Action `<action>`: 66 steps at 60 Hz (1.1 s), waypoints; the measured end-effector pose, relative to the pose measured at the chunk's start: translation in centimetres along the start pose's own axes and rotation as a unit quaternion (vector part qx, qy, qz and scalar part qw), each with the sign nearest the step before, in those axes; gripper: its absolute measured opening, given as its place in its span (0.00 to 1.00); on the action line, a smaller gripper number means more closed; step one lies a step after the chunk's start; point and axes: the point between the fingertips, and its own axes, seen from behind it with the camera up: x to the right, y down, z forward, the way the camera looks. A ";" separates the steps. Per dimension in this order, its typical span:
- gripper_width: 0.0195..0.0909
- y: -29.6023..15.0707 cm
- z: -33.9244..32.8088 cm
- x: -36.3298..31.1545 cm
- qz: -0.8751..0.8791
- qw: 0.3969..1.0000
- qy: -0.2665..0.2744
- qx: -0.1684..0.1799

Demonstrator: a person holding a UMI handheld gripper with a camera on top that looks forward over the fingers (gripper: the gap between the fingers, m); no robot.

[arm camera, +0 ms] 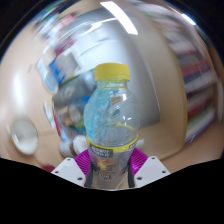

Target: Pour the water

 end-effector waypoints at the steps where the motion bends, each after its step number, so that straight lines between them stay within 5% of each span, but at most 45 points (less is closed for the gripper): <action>1: 0.42 -0.2 -0.3 0.3 0.049 0.999 -0.023 0.001; 8: 0.42 1.1 -1.8 -1.5 0.398 0.914 -0.069 0.022; 17: 0.42 5.8 -2.2 -5.8 0.555 0.825 -0.106 0.021; 34: 0.46 8.8 -0.4 -14.3 0.543 0.824 -0.163 0.021; 41: 0.47 7.9 -0.4 -14.1 0.523 0.835 -0.156 0.073; 54: 0.47 7.8 -0.4 -14.1 0.528 0.831 -0.157 0.076; 63: 0.62 8.5 -0.6 -15.1 0.505 0.844 -0.175 0.036; 66: 0.81 9.4 -1.1 -16.0 0.494 0.849 -0.189 0.005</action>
